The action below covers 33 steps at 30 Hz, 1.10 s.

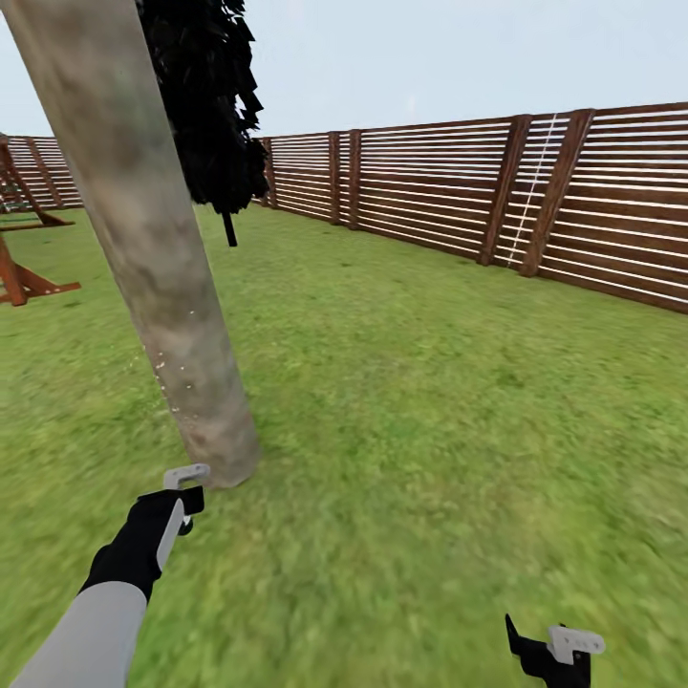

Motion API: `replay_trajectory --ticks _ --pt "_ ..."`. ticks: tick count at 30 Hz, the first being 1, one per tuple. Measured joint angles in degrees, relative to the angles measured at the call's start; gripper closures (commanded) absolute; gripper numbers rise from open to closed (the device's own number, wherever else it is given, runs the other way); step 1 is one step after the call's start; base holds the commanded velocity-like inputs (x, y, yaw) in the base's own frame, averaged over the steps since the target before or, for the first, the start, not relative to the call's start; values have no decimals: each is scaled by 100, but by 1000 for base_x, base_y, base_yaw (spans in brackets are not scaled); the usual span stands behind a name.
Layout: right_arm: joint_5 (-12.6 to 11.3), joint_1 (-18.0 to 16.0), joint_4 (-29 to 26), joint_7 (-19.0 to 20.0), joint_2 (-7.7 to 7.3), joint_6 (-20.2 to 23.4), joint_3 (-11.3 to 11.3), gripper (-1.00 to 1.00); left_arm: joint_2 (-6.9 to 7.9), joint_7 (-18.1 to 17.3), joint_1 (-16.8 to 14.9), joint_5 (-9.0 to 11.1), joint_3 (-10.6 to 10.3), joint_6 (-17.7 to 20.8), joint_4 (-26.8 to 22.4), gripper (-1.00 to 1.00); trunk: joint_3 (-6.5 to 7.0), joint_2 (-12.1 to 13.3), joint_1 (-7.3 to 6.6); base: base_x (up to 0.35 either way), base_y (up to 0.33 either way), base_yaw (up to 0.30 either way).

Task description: In the garden, pick up the pesticide atomizer on the floor and spray pesticide onto both trees until each tree trunk is fully covered.

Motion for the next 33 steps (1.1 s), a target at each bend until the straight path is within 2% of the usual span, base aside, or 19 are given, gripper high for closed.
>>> replay_trajectory --ticks 6,13,17,23,25,26,27,28,29,31,33 --pt "0 0 6 0 0 0 0 -100 7 0 0 16 -16 13 -1 100 0 0 0 206 -207 272" --pt "0 0 7 0 0 0 0 -100 3 -8 0 39 -21 13 -44 100 0 0 0 10 -273 28" --pt "0 0 10 0 0 0 0 -100 -51 1 0 73 -41 -1 57 100 0 0 0 85 -257 0" --pt "0 0 17 -9 -6 0 -4 -100 -59 4 1 44 -69 1 284 100 0 0 0 64 -59 0" --pt "0 0 18 -9 -8 0 -3 -100 -34 13 3 36 -70 -42 684 100 -1 0 1 1 -1 0" --pt "0 0 18 -9 -8 0 -1 -100 -10 15 4 23 -68 -105 1001 100 -1 0 1 0 0 0" --pt "0 0 18 -7 -8 0 0 -100 72 17 2 -5 -69 -566 1472 100 -1 0 1 0 0 0" --pt "0 0 18 -8 -8 0 0 -100 151 19 1 -15 -69 -975 1694 100 0 0 0 0 0 0" --pt "0 0 18 -7 -8 0 0 -100 244 19 -8 -17 -39 -1212 1889 100 0 0 0 0 0 0" --pt "0 0 18 -8 -8 0 -2 -100 354 24 -52 -4 -36 -1336 2012 100 0 0 0 0 0 0" --pt "0 0 18 -9 -8 0 -1 -100 393 32 -87 -1 -48 -1356 2050 100 0 0 0 0 0 0"
